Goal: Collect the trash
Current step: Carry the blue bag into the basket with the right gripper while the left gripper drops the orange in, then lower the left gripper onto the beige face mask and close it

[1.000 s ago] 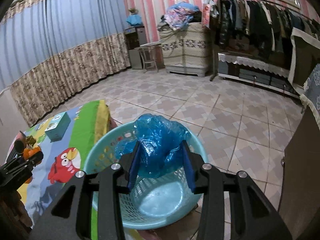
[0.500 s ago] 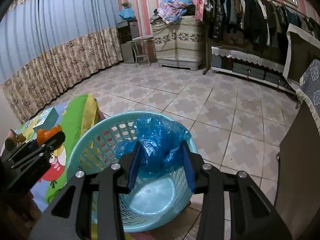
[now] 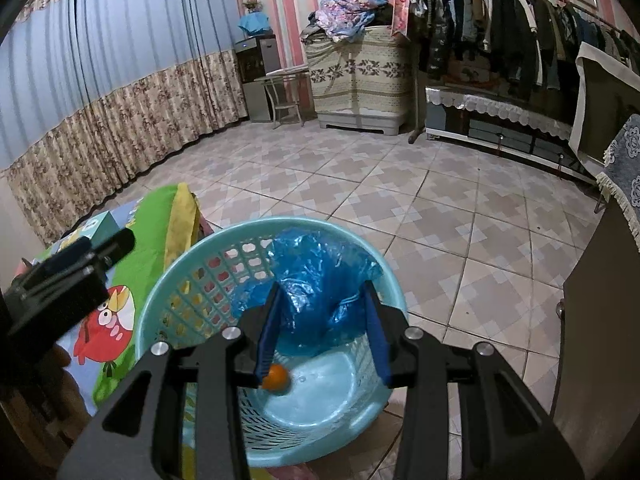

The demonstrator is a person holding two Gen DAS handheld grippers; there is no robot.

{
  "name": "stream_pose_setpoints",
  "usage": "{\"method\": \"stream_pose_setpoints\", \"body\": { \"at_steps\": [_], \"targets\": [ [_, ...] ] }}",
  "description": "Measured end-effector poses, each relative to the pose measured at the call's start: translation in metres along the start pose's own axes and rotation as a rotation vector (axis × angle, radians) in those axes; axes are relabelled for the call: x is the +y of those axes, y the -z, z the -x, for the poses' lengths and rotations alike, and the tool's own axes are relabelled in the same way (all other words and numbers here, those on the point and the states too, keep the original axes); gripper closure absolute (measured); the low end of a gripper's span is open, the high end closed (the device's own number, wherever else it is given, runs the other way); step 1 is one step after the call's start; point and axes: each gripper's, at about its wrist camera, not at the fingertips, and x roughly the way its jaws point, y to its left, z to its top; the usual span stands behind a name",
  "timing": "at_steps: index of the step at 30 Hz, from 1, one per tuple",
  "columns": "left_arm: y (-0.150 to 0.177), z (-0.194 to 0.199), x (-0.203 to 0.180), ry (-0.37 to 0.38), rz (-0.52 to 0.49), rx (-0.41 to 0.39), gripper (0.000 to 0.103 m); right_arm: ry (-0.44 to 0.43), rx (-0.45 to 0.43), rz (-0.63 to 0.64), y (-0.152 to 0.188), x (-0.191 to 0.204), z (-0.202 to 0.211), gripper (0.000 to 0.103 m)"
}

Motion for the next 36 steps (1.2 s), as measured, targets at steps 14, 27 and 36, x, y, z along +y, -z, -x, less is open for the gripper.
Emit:
{"method": "stream_pose_setpoints", "body": {
  "at_steps": [14, 27, 36],
  "targets": [
    [-0.003, 0.02, 0.052, -0.089, 0.037, -0.033, 0.011, -0.026, -0.008, -0.054, 0.003, 0.012, -0.014, 0.021],
    [0.017, 0.058, 0.098, -0.148, 0.093, -0.042, 0.006, -0.011, -0.072, -0.034, -0.002, 0.027, -0.001, 0.013],
    [0.041, 0.088, 0.146, -0.22, 0.127, -0.008, 0.006, -0.041, -0.092, 0.069, 0.004, 0.065, 0.008, 0.013]
  ]
}}
